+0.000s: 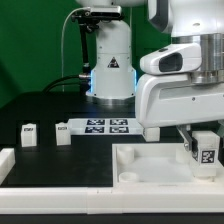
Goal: Assemble one leg
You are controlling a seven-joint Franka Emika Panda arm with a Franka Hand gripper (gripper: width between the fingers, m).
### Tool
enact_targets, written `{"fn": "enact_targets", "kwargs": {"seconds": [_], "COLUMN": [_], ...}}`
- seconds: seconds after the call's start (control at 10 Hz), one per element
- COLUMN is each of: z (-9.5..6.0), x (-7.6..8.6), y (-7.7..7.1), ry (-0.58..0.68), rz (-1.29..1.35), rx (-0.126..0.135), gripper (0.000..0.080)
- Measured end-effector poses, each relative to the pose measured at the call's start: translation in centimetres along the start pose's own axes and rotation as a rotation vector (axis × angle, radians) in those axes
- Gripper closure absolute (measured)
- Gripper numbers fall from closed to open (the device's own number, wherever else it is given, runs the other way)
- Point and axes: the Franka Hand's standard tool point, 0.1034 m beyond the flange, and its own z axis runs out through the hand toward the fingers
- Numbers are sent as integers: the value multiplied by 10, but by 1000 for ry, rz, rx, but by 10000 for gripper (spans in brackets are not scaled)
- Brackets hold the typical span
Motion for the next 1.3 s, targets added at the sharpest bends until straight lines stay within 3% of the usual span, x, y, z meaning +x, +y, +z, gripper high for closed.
{"fn": "enact_targets", "kwargs": {"seconds": [0.5,0.9,1.0,1.1,1.2,1.3], "z": [1,2,2,2,2,2], "x": [1,0,0,0,0,0], "y": [2,0,0,0,-1,-1], "ry": [18,8,8,8,7,9], "rz": [742,1048,1007,962,961,870], "rx": [-5,12,12,12,13,11], "gripper": [508,508,440,258,174,174]}}
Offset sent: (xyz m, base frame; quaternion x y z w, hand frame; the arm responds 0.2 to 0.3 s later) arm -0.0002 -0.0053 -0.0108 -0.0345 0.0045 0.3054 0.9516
